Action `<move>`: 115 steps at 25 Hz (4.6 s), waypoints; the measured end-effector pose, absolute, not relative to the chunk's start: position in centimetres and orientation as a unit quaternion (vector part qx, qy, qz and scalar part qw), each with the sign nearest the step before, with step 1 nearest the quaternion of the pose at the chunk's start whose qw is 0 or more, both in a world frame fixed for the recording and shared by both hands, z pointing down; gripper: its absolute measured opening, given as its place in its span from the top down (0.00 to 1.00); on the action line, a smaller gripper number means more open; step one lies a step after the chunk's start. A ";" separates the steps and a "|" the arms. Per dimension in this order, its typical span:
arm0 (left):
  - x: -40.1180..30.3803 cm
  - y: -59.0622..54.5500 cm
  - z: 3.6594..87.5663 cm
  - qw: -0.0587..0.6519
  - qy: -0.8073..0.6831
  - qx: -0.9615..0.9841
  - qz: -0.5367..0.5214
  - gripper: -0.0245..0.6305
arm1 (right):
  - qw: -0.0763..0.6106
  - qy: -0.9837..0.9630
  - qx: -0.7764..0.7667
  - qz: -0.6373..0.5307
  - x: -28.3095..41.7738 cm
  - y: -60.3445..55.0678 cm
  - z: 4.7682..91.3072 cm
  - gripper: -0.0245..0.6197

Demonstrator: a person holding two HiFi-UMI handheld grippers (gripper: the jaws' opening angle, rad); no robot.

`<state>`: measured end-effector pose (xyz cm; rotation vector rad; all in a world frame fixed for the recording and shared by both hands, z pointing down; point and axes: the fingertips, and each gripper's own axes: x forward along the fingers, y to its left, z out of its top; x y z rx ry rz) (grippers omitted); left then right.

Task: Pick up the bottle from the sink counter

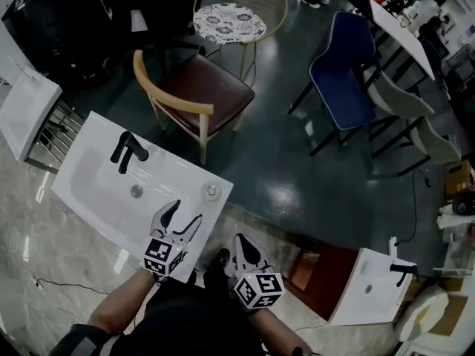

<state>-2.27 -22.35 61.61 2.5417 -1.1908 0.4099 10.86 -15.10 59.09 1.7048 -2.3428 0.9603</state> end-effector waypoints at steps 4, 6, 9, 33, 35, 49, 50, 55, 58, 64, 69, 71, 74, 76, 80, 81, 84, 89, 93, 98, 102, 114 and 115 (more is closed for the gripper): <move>-1.6 -24.3 63.8 0.151 -0.389 0.895 0.158 0.48 | 0.047 -0.754 0.573 0.319 10.3 -15.1 59.9 0.95; -0.9 -25.0 64.6 0.150 -0.375 0.899 0.167 0.47 | 0.047 -0.746 0.582 0.321 10.6 -15.0 60.1 0.95; 0.6 -25.9 66.1 0.136 -0.360 0.906 0.179 0.47 | 0.047 -0.732 0.597 0.325 11.7 -14.6 60.6 0.95; 5.9 -29.5 72.5 0.115 -0.347 0.907 0.209 0.44 | 0.047 -0.700 0.625 0.342 13.7 -13.6 62.1 0.95; 5.9 -29.5 72.4 0.112 -0.346 0.907 0.214 0.44 | 0.049 -0.702 0.623 0.341 13.7 -13.5 61.9 0.95; 5.2 -29.0 71.8 0.121 -0.335 0.909 0.216 0.45 | 0.060 -0.720 0.602 0.338 12.5 -13.1 61.7 0.95; 5.1 -28.8 71.6 0.120 -0.332 0.911 0.215 0.45 | 0.060 -0.722 0.601 0.338 12.4 -13.1 61.8 0.95; 4.0 -27.7 69.3 0.122 -0.335 0.913 0.200 0.45 | 0.056 -0.731 0.593 0.332 11.7 -13.3 61.2 0.95; 3.0 -26.8 67.7 0.125 -0.338 0.912 0.196 0.45 | 0.054 -0.736 0.589 0.329 11.4 -13.3 60.8 0.95; 0.9 -24.7 64.1 0.135 -0.354 0.908 0.176 0.45 | 0.050 -0.743 0.583 0.324 11.0 -13.0 59.8 0.95; -0.5 -22.9 61.5 0.145 -0.366 0.906 0.154 0.45 | 0.046 -0.750 0.580 0.314 10.9 -13.1 59.0 0.95; -0.9 -22.1 60.3 0.148 -0.367 0.907 0.145 0.45 | 0.046 -0.753 0.579 0.310 10.9 -13.2 58.6 0.95; -1.3 -20.9 58.4 0.148 -0.367 0.909 0.135 0.45 | 0.042 -0.757 0.577 0.304 10.7 -13.2 58.0 0.95; -1.5 -20.2 57.2 0.145 -0.366 0.910 0.132 0.45 | 0.040 -0.761 0.575 0.299 10.5 -13.2 57.6 0.95; -2.0 -19.0 55.1 0.138 -0.364 0.911 0.133 0.45 | 0.037 -0.767 0.571 0.291 10.2 -13.3 56.7 0.95; -2.2 -18.7 54.6 0.137 -0.364 0.912 0.132 0.45 | 0.036 -0.768 0.571 0.288 10.1 -13.3 56.5 0.95; -2.7 -17.7 53.4 0.133 -0.366 0.912 0.126 0.45 | 0.031 -0.771 0.570 0.281 10.2 -13.2 55.6 0.95; -3.6 -16.4 51.4 0.121 -0.374 0.912 0.116 0.45 | 0.020 -0.775 0.573 0.266 10.5 -13.3 54.1 0.95; -3.9 -15.7 49.7 0.102 -0.376 0.914 0.115 0.45 | 0.013 -0.779 0.574 0.253 10.7 -13.6 52.8 0.95; -5.0 -14.6 48.5 0.100 -0.379 0.914 0.107 0.45 | 0.013 -0.780 0.575 0.245 10.3 -13.8 52.1 0.95; -5.6 -13.9 48.0 0.098 -0.381 0.914 0.103 0.45 | 0.016 -0.783 0.574 0.239 9.9 -13.7 51.7 0.95; -6.6 -14.1 47.0 0.087 -0.389 0.912 0.094 0.45 | 0.028 -0.794 0.566 0.221 8.6 -14.2 51.3 0.95; -6.7 -14.1 47.0 0.087 -0.389 0.912 0.095 0.45 | 0.028 -0.794 0.566 0.221 8.5 -14.2 51.3 0.95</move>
